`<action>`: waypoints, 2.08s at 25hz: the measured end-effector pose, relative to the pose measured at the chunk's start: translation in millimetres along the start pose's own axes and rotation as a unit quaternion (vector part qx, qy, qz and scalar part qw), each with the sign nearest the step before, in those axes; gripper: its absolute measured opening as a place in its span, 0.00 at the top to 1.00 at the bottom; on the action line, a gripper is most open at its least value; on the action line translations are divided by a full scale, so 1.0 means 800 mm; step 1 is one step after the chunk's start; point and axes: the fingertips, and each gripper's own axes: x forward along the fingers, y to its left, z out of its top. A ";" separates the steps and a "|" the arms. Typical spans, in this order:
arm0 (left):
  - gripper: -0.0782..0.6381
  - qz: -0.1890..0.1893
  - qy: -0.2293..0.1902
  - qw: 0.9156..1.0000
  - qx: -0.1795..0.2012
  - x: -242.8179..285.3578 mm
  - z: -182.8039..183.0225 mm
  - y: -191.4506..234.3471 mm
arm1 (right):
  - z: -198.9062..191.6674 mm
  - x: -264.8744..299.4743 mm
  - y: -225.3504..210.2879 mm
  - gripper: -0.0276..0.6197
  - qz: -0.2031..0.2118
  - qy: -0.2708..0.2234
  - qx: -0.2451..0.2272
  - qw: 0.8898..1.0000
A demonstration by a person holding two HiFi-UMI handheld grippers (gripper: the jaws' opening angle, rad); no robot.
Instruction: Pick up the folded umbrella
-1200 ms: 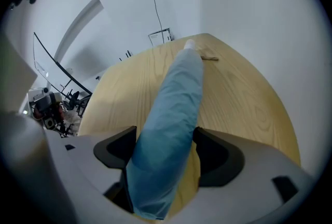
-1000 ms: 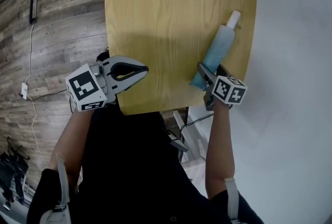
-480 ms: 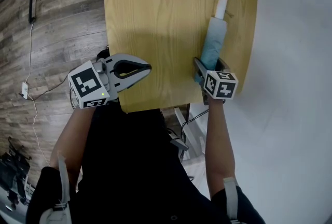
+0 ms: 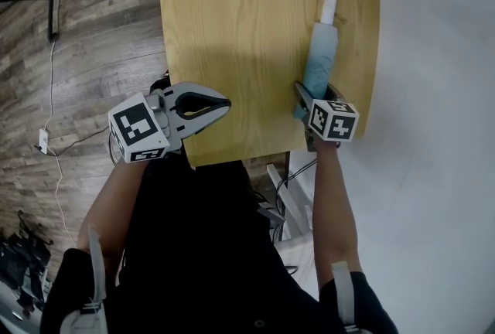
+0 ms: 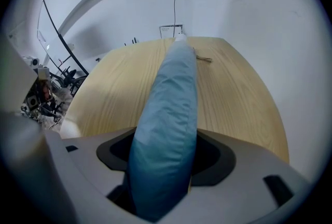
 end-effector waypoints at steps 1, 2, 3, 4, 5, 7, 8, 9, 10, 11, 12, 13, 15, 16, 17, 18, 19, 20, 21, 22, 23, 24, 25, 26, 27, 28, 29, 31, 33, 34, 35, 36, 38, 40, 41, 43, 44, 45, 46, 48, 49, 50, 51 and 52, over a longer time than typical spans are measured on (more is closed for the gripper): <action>0.88 0.000 0.000 1.000 0.004 -0.004 0.004 -0.004 | 0.000 -0.003 0.000 0.48 0.001 -0.009 0.006 1.000; 0.88 0.001 -0.001 1.000 0.007 -0.009 0.010 -0.008 | -0.001 -0.005 0.001 0.50 0.002 -0.019 0.012 1.000; 0.88 0.002 -0.002 1.000 0.011 -0.015 0.014 -0.011 | -0.002 -0.008 0.003 0.50 0.003 -0.027 0.018 0.999; 0.88 0.003 -0.003 1.000 0.015 -0.021 0.018 -0.015 | -0.005 -0.011 0.007 0.51 0.005 -0.036 0.025 0.999; 0.88 0.004 -0.003 1.000 0.020 -0.028 0.020 -0.018 | -0.008 -0.014 0.012 0.51 0.009 -0.046 0.032 0.998; 0.88 0.005 0.002 0.999 0.034 -0.042 0.025 -0.025 | -0.008 -0.023 0.028 0.52 0.018 -0.074 0.048 0.996; 0.87 0.005 0.004 0.999 0.043 -0.049 0.030 -0.028 | -0.002 -0.032 0.037 0.52 0.023 -0.093 0.056 0.994; 0.88 0.003 0.004 0.999 0.054 -0.055 0.037 -0.031 | 0.007 -0.044 0.046 0.53 0.027 -0.116 0.062 0.991; 0.88 0.001 0.003 0.998 0.064 -0.060 0.046 -0.035 | 0.020 -0.058 0.055 0.53 0.031 -0.140 0.066 0.987; 0.87 -0.001 0.001 0.997 0.074 -0.064 0.057 -0.038 | 0.035 -0.075 0.065 0.53 0.035 -0.164 0.068 0.983; 0.88 -0.004 -0.001 0.997 0.083 -0.068 0.067 -0.042 | 0.051 -0.093 0.075 0.53 0.041 -0.189 0.069 0.979; 0.88 -0.006 -0.003 0.996 0.091 -0.070 0.077 -0.046 | 0.066 -0.112 0.086 0.53 0.048 -0.212 0.068 0.974; 0.88 -0.015 -0.004 0.994 0.108 -0.072 0.097 -0.055 | 0.097 -0.154 0.107 0.53 0.058 -0.256 0.060 0.963; 0.88 -0.023 -0.007 0.993 0.117 -0.073 0.110 -0.060 | 0.114 -0.177 0.118 0.53 0.059 -0.278 0.052 0.957; 0.88 -0.034 -0.012 0.991 0.125 -0.074 0.124 -0.065 | 0.131 -0.200 0.128 0.53 0.058 -0.301 0.044 0.951; 0.87 -0.046 -0.021 0.990 0.134 -0.075 0.140 -0.071 | 0.147 -0.223 0.139 0.53 0.056 -0.324 0.036 0.944; 0.88 -0.059 -0.029 0.987 0.145 -0.076 0.156 -0.076 | 0.162 -0.246 0.150 0.53 0.055 -0.348 0.030 0.935; 0.88 -0.072 -0.037 0.984 0.158 -0.077 0.172 -0.082 | 0.176 -0.268 0.160 0.53 0.054 -0.371 0.024 0.927; 0.87 -0.085 -0.042 0.981 0.172 -0.076 0.188 -0.086 | 0.189 -0.289 0.170 0.53 0.052 -0.394 0.021 0.917; 0.88 -0.099 -0.047 0.977 0.185 -0.076 0.204 -0.091 | 0.200 -0.311 0.179 0.53 0.050 -0.416 0.017 0.908; 0.88 -0.112 -0.050 0.973 0.194 -0.075 0.218 -0.096 | 0.209 -0.332 0.187 0.53 0.048 -0.435 0.015 0.899; 0.88 -0.124 -0.054 0.970 0.201 -0.075 0.231 -0.102 | 0.215 -0.352 0.197 0.53 0.045 -0.451 0.012 0.892; 0.88 -0.137 -0.058 0.967 0.205 -0.078 0.242 -0.108 | 0.219 -0.371 0.207 0.52 0.039 -0.464 0.008 0.885; 0.88 -0.150 -0.064 0.964 0.209 -0.082 0.253 -0.114 | 0.223 -0.389 0.218 0.53 0.033 -0.476 0.003 0.879; 0.88 -0.165 -0.071 0.960 0.212 -0.088 0.265 -0.119 | 0.227 -0.406 0.230 0.53 0.026 -0.488 -0.004 0.872; 0.88 -0.182 -0.079 0.956 0.216 -0.092 0.275 -0.125 | 0.229 -0.423 0.240 0.52 0.019 -0.499 -0.011 0.866; 0.87 -0.200 -0.084 0.952 0.218 -0.095 0.284 -0.131 | 0.229 -0.440 0.249 0.52 0.011 -0.510 -0.015 0.860; 0.88 -0.235 -0.086 0.943 0.221 -0.095 0.293 -0.147 | 0.217 -0.473 0.264 0.52 -0.006 -0.532 -0.015 0.847; 0.88 -0.269 -0.075 0.933 0.225 -0.088 0.296 -0.162 | 0.199 -0.503 0.276 0.53 -0.022 -0.552 -0.005 0.833; 0.88 -0.286 -0.068 0.928 0.228 -0.082 0.295 -0.170 | 0.189 -0.517 0.281 0.53 -0.031 -0.562 0.001 0.826; 0.87 -0.302 -0.060 0.923 0.231 -0.076 0.294 -0.178 | 0.178 -0.529 0.285 0.52 -0.040 -0.571 0.007 0.820; 0.88 -0.317 -0.054 0.918 0.234 -0.069 0.294 -0.186 | 0.167 -0.540 0.289 0.53 -0.049 -0.578 0.013 0.814; 0.87 -0.335 -0.057 0.910 0.238 -0.057 0.294 -0.204 | 0.142 -0.561 0.295 0.52 -0.065 -0.589 0.027 0.805; 0.88 -0.350 -0.071 0.903 0.238 -0.053 0.293 -0.229 | 0.113 -0.581 0.300 0.52 -0.076 -0.599 0.039 0.796; 0.88 -0.361 -0.072 0.899 0.237 -0.054 0.289 -0.244 | 0.098 -0.591 0.302 0.52 -0.079 -0.606 0.044 0.790; 0.88 -0.381 -0.061 0.890 0.242 -0.057 0.276 -0.275 | 0.069 -0.609 0.309 0.52 -0.080 -0.621 0.049 0.778; 0.88 -0.386 -0.055 0.887 0.249 -0.059 0.269 -0.289 | 0.055 -0.618 0.312 0.52 -0.079 -0.629 0.048 0.772; 0.88 -0.388 -0.049 0.884 0.256 -0.063 0.263 -0.302 | 0.043 -0.625 0.316 0.52 -0.077 -0.638 0.047 0.765; 0.88 -0.389 -0.044 0.882 0.262 -0.068 0.256 -0.313 | 0.031 -0.631 0.322 0.52 -0.072 -0.646 0.046 0.758; 0.88 -0.391 -0.038 0.881 0.264 -0.084 0.241 -0.334 | 0.008 -0.641 0.338 0.52 -0.057 -0.663 0.045 0.745; 0.88 -0.395 -0.037 0.881 0.260 -0.093 0.232 -0.345 | -0.004 -0.646 0.347 0.52 -0.049 -0.669 0.042 0.741; 0.88 -0.398 -0.036 0.880 0.255 -0.101 0.222 -0.358 | -0.014 -0.651 0.356 0.52 -0.044 -0.672 0.036 0.738; 0.88 -0.402 -0.034 0.880 0.251 -0.109 0.210 -0.370 | -0.026 -0.656 0.365 0.52 -0.040 -0.674 0.029 0.737; 0.88 -0.404 -0.029 0.880 0.249 -0.117 0.194 -0.382 | -0.039 -0.659 0.375 0.52 -0.037 -0.676 0.023 0.736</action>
